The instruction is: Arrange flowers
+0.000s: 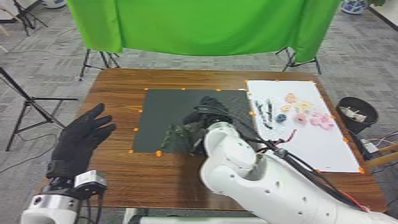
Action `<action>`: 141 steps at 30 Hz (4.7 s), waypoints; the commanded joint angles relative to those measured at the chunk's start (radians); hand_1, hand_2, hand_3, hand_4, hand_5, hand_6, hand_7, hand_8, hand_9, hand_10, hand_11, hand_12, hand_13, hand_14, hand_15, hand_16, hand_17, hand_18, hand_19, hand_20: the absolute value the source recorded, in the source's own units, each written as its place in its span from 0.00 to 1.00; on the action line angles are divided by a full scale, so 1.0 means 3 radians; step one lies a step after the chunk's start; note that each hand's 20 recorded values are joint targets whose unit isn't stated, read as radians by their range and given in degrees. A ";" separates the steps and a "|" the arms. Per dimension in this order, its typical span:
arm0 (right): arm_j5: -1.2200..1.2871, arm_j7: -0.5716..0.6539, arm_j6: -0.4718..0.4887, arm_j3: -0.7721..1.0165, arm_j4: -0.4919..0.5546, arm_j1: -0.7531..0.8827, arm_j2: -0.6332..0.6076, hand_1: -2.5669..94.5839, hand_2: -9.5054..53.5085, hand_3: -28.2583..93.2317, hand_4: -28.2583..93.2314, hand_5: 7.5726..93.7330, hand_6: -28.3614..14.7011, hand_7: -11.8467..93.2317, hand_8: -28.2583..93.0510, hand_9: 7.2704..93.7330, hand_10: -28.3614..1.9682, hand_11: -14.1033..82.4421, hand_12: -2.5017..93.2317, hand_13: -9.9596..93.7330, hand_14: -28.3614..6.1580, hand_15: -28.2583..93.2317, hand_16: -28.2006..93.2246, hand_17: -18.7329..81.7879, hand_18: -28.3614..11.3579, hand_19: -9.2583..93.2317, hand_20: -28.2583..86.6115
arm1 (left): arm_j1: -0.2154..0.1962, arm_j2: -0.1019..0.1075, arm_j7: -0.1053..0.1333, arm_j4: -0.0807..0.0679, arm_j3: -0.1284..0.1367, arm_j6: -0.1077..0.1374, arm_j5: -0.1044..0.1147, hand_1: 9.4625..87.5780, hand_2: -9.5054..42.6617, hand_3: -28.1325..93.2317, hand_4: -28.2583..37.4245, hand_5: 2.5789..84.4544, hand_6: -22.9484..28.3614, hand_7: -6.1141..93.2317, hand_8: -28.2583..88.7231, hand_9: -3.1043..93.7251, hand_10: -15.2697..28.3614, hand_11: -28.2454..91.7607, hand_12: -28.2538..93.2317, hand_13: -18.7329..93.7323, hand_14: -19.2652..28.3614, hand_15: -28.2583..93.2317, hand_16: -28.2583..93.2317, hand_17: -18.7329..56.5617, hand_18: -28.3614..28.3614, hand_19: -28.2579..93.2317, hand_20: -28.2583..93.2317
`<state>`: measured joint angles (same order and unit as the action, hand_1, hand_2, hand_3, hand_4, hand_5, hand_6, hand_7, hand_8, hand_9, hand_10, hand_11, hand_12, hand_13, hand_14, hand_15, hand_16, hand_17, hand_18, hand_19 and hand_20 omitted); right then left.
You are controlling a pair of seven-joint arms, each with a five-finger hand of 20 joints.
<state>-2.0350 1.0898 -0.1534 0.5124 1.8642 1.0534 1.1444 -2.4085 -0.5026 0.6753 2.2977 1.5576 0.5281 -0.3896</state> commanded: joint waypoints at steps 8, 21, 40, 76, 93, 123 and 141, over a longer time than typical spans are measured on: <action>0.0219 0.0152 0.0277 0.0594 0.0150 -0.0049 -0.0514 0.42 0.06 0.79 0.06 0.60 0.39 0.27 0.16 0.73 0.21 0.35 0.17 0.93 0.67 0.70 0.36 0.86 0.48 1.00 0.33 | -0.0185 -0.0118 -0.0006 0.0061 0.0097 0.0035 -0.0032 0.28 0.35 0.74 0.11 0.42 0.63 0.17 0.17 0.36 0.77 0.45 0.34 0.34 0.91 0.69 0.15 0.09 0.84 0.58 0.33; 0.0428 0.0448 0.0448 0.0639 -0.0275 -0.0177 -0.0820 0.43 0.06 0.79 0.06 0.56 0.36 0.27 0.16 0.66 0.15 0.33 0.16 0.89 0.61 0.75 0.33 0.83 0.44 1.00 0.36 | -0.0009 -0.0008 0.0101 0.0011 -0.0114 0.0013 0.0017 0.27 0.35 0.75 0.11 0.41 0.63 0.17 0.17 0.35 0.76 0.46 0.33 0.33 0.90 0.69 0.14 0.10 0.83 0.58 0.33; 0.0737 0.0595 0.0804 0.0590 -0.0594 -0.0363 -0.0847 0.43 0.07 0.77 0.06 0.57 0.38 0.27 0.16 0.81 0.33 0.52 0.20 0.94 0.68 0.79 0.34 0.88 0.42 1.00 0.50 | 0.0088 -0.0123 -0.0048 -0.0022 -0.0148 -0.0084 -0.0092 0.27 0.34 0.75 0.11 0.41 0.62 0.17 0.17 0.35 0.75 0.46 0.33 0.33 0.89 0.69 0.14 0.10 0.83 0.57 0.34; 0.0765 0.0630 0.0754 0.0469 -0.0735 -0.0138 -0.0701 0.45 0.06 0.78 0.06 0.61 0.52 0.28 0.16 0.78 0.23 0.33 0.16 0.94 0.66 0.75 0.34 0.88 0.46 1.00 0.39 | 0.0247 -0.0102 -0.0091 -0.0078 -0.0225 -0.0180 -0.0072 0.26 0.33 0.77 0.09 0.41 0.61 0.18 0.17 0.34 0.74 0.47 0.32 0.33 0.88 0.69 0.14 0.10 0.82 0.57 0.34; 0.0368 0.0584 0.0289 0.0155 -0.0909 -0.0168 -0.0761 0.62 0.00 0.77 0.01 0.78 0.61 0.34 0.28 0.90 0.63 0.27 0.28 0.97 0.72 0.74 0.35 0.87 0.46 1.00 0.39 | 0.0319 -0.0172 -0.0160 -0.0115 -0.0244 -0.0263 -0.0116 0.26 0.33 0.77 0.09 0.41 0.61 0.18 0.17 0.34 0.73 0.47 0.32 0.33 0.87 0.69 0.14 0.10 0.82 0.57 0.34; -0.0042 0.0283 -0.0427 -0.0005 -0.0780 -0.0490 -0.0987 0.63 0.01 0.84 0.00 0.86 0.56 0.35 0.40 0.96 0.59 0.38 0.32 0.97 0.84 0.77 0.36 0.87 0.48 1.00 0.51 | 0.0248 0.0016 0.0099 -0.0089 -0.0326 -0.0137 0.0092 0.26 0.34 0.76 0.09 0.41 0.62 0.18 0.17 0.34 0.74 0.47 0.32 0.33 0.88 0.69 0.14 0.10 0.82 0.57 0.34; -0.0024 0.0269 -0.0271 0.0172 -0.0265 -0.0416 -0.0817 0.63 0.00 0.86 0.01 0.88 0.54 0.32 0.41 0.98 0.60 0.39 0.31 0.99 0.83 0.77 0.36 0.89 0.46 1.00 0.52 | -0.0183 0.0053 0.0115 0.0065 0.0024 0.0018 0.0119 0.26 0.34 0.76 0.10 0.41 0.62 0.18 0.17 0.34 0.74 0.47 0.32 0.33 0.88 0.69 0.14 0.10 0.82 0.57 0.34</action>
<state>-2.0261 1.1734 -0.2630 0.5264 1.7030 0.9044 0.8544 -2.3902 -0.5059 0.7082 2.2902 1.5163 0.5044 -0.3599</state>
